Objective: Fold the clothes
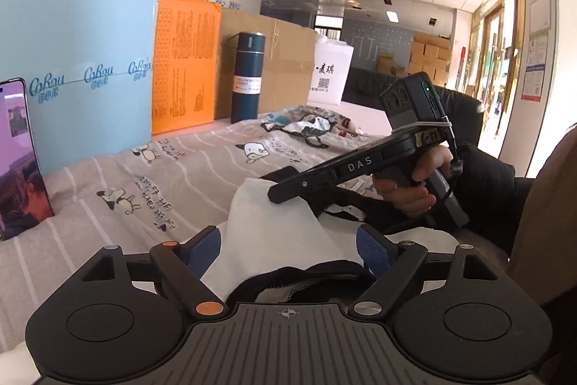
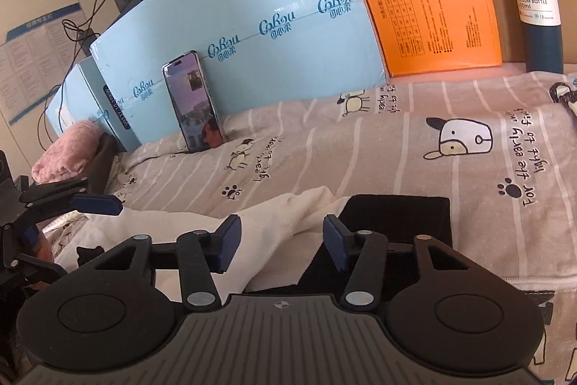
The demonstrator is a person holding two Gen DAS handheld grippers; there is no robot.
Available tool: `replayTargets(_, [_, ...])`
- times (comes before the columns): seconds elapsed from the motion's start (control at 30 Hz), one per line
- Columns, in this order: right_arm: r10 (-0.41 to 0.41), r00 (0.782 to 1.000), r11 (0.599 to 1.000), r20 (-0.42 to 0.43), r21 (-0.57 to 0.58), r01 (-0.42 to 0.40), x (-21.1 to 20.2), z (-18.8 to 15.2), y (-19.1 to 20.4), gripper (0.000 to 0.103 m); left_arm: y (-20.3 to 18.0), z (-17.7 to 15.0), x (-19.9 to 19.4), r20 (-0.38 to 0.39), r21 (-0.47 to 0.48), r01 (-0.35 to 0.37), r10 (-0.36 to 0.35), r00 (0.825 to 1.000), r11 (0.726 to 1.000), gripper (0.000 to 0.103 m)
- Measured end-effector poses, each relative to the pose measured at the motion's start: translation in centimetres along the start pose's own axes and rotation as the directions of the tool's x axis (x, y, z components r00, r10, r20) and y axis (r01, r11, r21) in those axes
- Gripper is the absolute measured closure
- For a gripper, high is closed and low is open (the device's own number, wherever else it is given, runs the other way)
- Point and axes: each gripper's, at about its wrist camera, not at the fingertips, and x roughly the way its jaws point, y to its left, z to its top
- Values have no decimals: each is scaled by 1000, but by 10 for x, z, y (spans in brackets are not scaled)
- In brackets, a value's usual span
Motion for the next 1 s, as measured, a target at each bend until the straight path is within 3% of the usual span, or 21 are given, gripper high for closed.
replayTargets(0.03, [4,1000,1000,-4,-12,-4,0,-2,1,91,-3,-2,4,-11,6,1,-1,1000,1000,18])
replayTargets(0.07, [5,1000,999,12,-33,-5,-4,-3,5,94,-6,-4,9,-22,12,3,-3,1000,1000,18])
replayTargets(0.2, [-24,997,997,79,-78,30,-24,-5,17,95,-8,-6,11,-8,-14,18,-18,1000,1000,18])
replayTargets(0.3, [-88,995,993,40,-75,91,-27,-12,20,95,-8,-6,13,-15,-37,22,-22,1000,999,18])
replayTargets(0.47, [-166,986,982,-30,-91,163,-13,-23,21,94,-8,-13,29,-147,-49,-22,15,989,999,16])
replayTargets(0.57, [-173,985,983,-13,-70,172,-15,-23,18,81,-13,-15,31,-165,-21,-24,21,986,999,10])
replayTargets(0.63, [-171,985,985,36,-26,172,-20,-22,16,62,-16,-16,30,-167,-2,-32,31,986,999,8])
replayTargets(0.77, [-148,973,989,179,22,146,-36,-17,22,59,-18,-13,16,-120,21,-65,67,991,998,8])
replayTargets(0.83, [-96,971,995,218,-21,103,-42,-19,32,49,-11,-7,-3,-60,16,-102,103,993,995,8])
replayTargets(0.9, [-33,977,997,212,-61,47,-42,-21,38,39,1,-2,-27,-3,-11,-201,201,980,980,8])
replayTargets(0.93, [-9,982,997,191,-77,24,-40,-22,40,37,7,-2,-40,19,-34,-268,269,963,963,8])
replayTargets(1.0, [11,990,994,144,-112,5,-33,-24,45,36,22,-7,-71,60,-95,-422,429,901,901,8])
